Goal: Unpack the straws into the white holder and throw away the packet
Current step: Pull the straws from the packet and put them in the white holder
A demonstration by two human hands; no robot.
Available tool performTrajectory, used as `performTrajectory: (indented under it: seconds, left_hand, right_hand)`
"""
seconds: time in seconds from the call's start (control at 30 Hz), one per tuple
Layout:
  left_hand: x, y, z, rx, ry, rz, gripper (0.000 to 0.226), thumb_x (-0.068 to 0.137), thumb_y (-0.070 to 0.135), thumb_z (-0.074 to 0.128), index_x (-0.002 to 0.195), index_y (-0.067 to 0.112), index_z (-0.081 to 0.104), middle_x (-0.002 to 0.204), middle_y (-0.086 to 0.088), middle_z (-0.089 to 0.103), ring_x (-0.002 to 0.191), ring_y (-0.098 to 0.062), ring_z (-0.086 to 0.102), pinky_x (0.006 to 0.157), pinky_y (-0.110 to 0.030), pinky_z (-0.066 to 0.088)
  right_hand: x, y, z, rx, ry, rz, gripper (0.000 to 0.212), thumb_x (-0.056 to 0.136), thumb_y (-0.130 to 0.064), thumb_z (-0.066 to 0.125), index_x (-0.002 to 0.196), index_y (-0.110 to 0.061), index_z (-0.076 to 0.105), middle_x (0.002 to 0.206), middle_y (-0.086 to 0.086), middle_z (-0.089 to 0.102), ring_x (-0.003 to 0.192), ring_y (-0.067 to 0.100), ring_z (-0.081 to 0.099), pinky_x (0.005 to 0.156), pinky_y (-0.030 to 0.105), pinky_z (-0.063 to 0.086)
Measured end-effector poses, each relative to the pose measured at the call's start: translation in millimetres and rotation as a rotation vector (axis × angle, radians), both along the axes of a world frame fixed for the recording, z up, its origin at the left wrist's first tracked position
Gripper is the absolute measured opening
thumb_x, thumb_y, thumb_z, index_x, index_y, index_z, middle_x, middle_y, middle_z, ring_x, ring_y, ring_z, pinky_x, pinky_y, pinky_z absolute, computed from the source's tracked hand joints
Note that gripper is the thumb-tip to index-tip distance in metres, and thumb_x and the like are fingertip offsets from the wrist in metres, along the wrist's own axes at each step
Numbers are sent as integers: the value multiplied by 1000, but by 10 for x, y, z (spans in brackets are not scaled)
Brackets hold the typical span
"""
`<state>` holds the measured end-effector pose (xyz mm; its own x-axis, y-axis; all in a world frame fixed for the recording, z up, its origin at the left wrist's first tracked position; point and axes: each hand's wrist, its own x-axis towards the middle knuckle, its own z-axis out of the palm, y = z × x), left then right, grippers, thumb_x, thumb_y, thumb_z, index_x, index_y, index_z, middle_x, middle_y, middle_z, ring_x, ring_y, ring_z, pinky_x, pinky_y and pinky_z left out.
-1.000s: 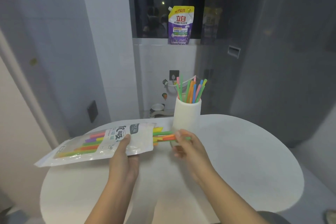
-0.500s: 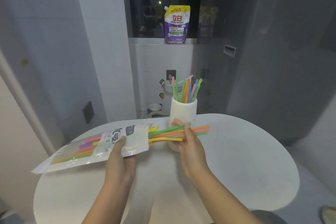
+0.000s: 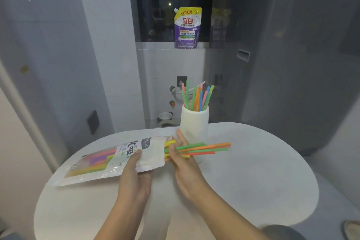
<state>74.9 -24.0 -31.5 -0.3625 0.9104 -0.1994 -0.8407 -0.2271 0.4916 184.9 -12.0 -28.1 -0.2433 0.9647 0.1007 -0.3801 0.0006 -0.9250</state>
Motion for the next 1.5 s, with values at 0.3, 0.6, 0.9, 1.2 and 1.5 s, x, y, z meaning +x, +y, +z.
performTrajectory:
  seconds: [0.3, 0.6, 0.9, 1.2, 1.5]
  left_hand:
    - [-102, 15, 22, 7, -63, 36, 47, 92, -2, 48, 138, 10, 42, 127, -9, 62, 111, -21, 62, 70, -37, 60]
    - [-151, 29, 32, 5, -75, 71, 46, 92, -2, 47, 137, 11, 43, 130, -8, 60, 115, -21, 60, 80, -40, 56]
    - [-21, -4, -6, -1, 9, 18, 46, 92, 1, 50, 137, 10, 44, 131, -9, 61, 116, -21, 61, 80, -35, 58]
    - [-79, 34, -13, -8, -65, 53, 49, 93, -2, 47, 139, 11, 39, 130, -9, 59, 111, -21, 61, 57, -33, 59]
    - [-119, 27, -61, -26, -61, 22, 46, 92, 0, 48, 136, 10, 43, 115, -6, 65, 107, -19, 62, 69, -35, 60]
  right_hand:
    - [152, 31, 24, -23, -232, -121, 54, 83, -61, 29, 129, -37, 47, 119, -23, 54, 83, -29, 53, 68, -6, 37]
    - [205, 17, 45, -75, -135, -241, 61, 72, -73, 31, 107, -36, 63, 110, -13, 70, 95, 1, 67, 104, 36, 41]
    - [11, 63, -20, -81, 5, -101, 81, 65, -55, 69, 136, -31, 40, 130, -21, 49, 124, 4, 48, 108, 33, 37]
    - [191, 165, 316, -49, 45, -260, 25, 85, -29, 56, 73, -19, 75, 106, -14, 72, 106, 0, 61, 101, 28, 38]
    - [375, 299, 1301, 193, 140, -454, 55, 96, -36, 45, 44, -23, 35, 39, -7, 31, 35, 13, 41, 45, 25, 47]
